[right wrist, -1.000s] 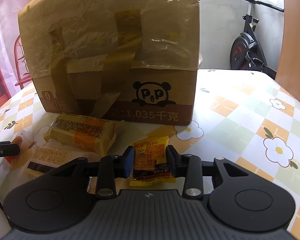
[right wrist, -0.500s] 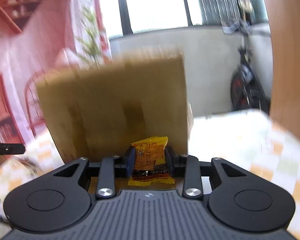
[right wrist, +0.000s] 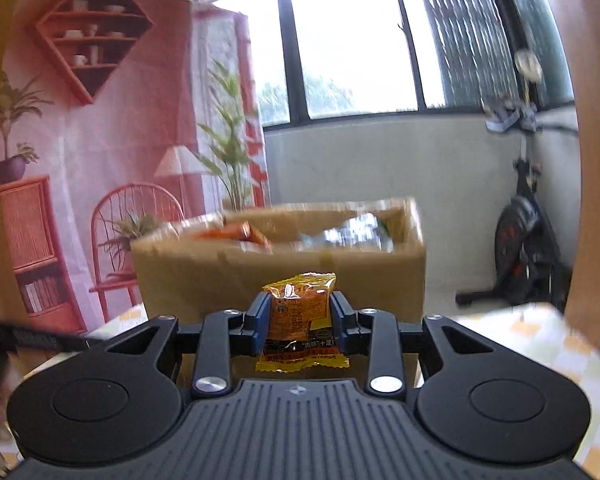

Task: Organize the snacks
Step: 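Lift both held snacks and carry them over the open box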

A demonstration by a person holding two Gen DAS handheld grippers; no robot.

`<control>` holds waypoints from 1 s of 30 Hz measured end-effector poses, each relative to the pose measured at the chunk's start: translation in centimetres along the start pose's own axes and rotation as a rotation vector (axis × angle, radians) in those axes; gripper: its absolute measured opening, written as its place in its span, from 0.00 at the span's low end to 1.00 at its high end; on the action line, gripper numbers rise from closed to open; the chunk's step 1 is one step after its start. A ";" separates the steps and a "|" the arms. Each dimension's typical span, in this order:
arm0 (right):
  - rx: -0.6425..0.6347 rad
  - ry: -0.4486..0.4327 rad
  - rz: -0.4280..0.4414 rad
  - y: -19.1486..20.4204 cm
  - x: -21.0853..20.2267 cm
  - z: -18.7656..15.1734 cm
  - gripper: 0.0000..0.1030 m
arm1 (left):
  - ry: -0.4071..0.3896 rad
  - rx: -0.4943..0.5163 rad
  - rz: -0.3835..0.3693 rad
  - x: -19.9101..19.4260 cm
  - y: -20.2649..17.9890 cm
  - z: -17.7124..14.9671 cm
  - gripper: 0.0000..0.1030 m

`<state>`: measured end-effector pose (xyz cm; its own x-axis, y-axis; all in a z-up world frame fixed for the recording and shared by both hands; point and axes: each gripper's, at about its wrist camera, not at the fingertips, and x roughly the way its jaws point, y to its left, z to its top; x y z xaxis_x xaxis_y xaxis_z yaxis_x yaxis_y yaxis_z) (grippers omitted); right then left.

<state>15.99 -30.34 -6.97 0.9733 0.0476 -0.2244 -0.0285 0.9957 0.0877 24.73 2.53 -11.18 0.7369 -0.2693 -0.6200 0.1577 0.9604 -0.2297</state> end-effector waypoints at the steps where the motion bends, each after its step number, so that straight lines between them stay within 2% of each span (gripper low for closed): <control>1: 0.016 0.010 -0.004 -0.2 -0.2 -0.5 0.33 | 0.034 -0.024 0.008 1.0 0.5 -0.2 0.44; 3: 0.033 0.025 -0.010 -0.5 0.1 -1.2 0.33 | 0.072 -0.063 0.044 2.7 0.7 -0.5 0.44; 7: 0.022 0.047 -0.011 -0.8 0.1 -2.4 0.33 | 0.099 -0.087 0.092 5.0 0.0 -0.7 0.44; 11: 0.043 0.065 -0.009 -1.4 0.4 -3.3 0.33 | 0.097 -0.037 0.179 6.0 -0.8 -1.0 0.45; 14: 0.061 0.080 -0.010 -2.0 0.6 -3.9 0.33 | 0.080 -0.078 0.192 5.9 -0.9 -1.5 0.46; 18: 0.081 0.090 -0.011 -2.8 0.5 -4.7 0.33 | 0.077 0.001 0.221 6.1 -2.2 -1.8 0.47; 19: 0.087 0.093 -0.013 -2.9 0.5 -4.8 0.33 | 0.073 0.015 0.227 6.0 -2.4 -1.9 0.37; 20: 0.095 0.097 -0.015 -3.1 0.5 -4.9 0.33 | 0.069 0.014 0.218 5.8 -2.3 -2.0 0.20; 23: 0.120 0.098 -0.019 -3.5 0.3 -5.1 0.33 | 0.061 -0.014 0.184 4.9 -1.6 -2.4 0.20; 26: 0.122 0.093 -0.023 -3.6 -0.2 -5.2 0.33 | 0.038 0.028 0.175 3.7 -1.7 -3.0 0.20; 30: 0.123 0.089 -0.026 -3.6 -0.6 -5.0 0.33 | 0.022 0.031 0.143 1.8 -1.4 -2.8 0.20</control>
<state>14.32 -33.55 -12.03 0.9493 0.0339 -0.3124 0.0300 0.9798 0.1975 24.00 0.47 -14.13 0.7389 -0.1309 -0.6609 0.0725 0.9907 -0.1152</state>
